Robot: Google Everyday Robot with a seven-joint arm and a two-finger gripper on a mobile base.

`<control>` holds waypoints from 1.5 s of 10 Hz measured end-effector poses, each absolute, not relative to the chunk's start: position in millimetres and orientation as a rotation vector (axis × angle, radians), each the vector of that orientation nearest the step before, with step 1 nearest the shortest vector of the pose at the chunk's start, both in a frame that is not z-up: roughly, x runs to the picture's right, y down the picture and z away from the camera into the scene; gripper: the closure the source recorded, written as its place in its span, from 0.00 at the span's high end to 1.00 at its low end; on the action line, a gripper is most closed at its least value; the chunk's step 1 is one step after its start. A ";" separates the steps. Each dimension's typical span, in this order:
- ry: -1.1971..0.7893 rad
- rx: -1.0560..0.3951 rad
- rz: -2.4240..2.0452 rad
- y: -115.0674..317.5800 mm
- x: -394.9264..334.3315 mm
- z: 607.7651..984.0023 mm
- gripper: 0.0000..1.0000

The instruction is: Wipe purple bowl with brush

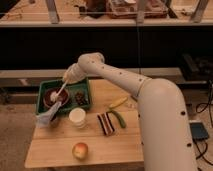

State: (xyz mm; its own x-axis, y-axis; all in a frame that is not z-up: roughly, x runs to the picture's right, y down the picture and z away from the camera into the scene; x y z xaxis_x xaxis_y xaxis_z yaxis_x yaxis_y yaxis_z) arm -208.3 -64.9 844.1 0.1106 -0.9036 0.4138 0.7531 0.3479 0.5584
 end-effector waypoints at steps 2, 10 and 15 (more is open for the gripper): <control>-0.763 0.207 -1.217 -63.3 -181.2 849.1 0.14; -0.720 0.233 -1.239 -104.8 -217.8 873.3 0.14; -0.795 0.256 -1.261 -83.6 -239.6 846.1 0.14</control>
State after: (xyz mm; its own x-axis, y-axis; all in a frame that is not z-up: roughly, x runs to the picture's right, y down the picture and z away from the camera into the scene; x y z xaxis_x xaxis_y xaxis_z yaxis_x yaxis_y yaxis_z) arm -239.6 -83.6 846.1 0.0859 -0.9160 0.3918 0.7486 0.3188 0.5813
